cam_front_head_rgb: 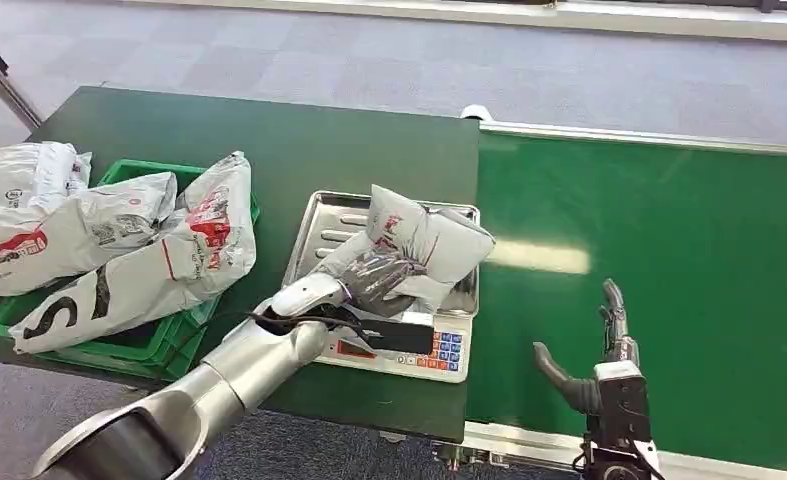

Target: Moved the parcel from conveyor to table for the left to box.

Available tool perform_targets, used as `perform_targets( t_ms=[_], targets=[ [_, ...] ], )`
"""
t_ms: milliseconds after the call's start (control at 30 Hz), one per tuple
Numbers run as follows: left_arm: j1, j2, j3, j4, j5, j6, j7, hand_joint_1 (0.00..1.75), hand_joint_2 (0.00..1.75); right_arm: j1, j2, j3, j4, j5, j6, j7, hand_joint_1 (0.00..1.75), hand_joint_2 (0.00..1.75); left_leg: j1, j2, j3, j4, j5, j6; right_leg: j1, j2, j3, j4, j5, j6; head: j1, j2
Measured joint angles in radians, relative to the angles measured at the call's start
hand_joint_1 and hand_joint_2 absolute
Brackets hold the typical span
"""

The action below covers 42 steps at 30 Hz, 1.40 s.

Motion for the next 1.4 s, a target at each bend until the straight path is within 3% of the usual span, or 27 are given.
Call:
perform_targets(
  t_ms=[133, 167, 467, 900, 1100, 1400],
  targets=[
    [0.019, 0.01, 0.0, -0.034, -0.003, 0.044, -0.023, 1.75, 1.75, 0.003, 0.0, 0.0, -0.005, -0.002, 0.0, 0.001, 0.0, 1.75, 0.0, 0.0, -0.001, 0.0, 0.0, 0.0, 0.0, 0.0, -0.001, 0.0, 0.0, 0.0, 0.0, 0.0],
    [0.028, 0.013, 0.0, -0.048, -0.007, 0.072, -0.034, 1.75, 0.0, 0.005, 0.0, 0.0, -0.009, -0.003, 0.0, 0.001, 0.0, 1.75, 0.0, 0.0, -0.002, 0.0, 0.0, 0.0, 0.0, 0.0, -0.002, 0.0, 0.0, 0.0, 0.0, 0.0],
    [0.124, 0.056, 0.003, -0.263, -0.081, 0.331, -0.16, 1.75, 0.0, 0.015, -0.001, -0.002, -0.038, -0.017, 0.016, 0.01, 0.0, 1.75, 0.0, 0.0, -0.009, 0.0, 0.0, 0.0, 0.0, 0.0, -0.009, 0.0, 0.0, 0.0, 0.0, 0.0],
    [0.175, 0.075, 0.06, -0.464, -0.172, 0.742, -0.232, 1.75, 0.0, 0.023, -0.005, -0.009, -0.043, -0.044, 0.002, 0.011, 0.0, 1.75, 0.0, 0.0, -0.01, 0.0, 0.0, 0.0, 0.0, 0.0, -0.011, 0.0, 0.0, 0.0, 0.0, 0.0],
    [0.24, 0.04, 0.174, -0.594, -0.196, 0.755, -0.395, 1.75, 0.0, 0.032, -0.014, -0.009, -0.043, -0.061, -0.02, 0.006, 0.0, 1.75, 0.0, 0.0, -0.011, 0.0, 0.0, 0.0, 0.0, 0.0, -0.011, 0.0, 0.0, 0.0, 0.0, 0.0],
    [0.303, -0.028, 0.443, -0.782, -0.396, 0.755, -0.418, 1.75, 0.0, 0.052, -0.022, -0.009, -0.05, -0.07, -0.033, 0.001, 0.0, 1.75, 0.0, 0.0, -0.011, 0.0, 0.0, 0.0, 0.0, 0.0, -0.012, 0.0, 0.0, 0.0, 0.0, 0.0]
  ],
)
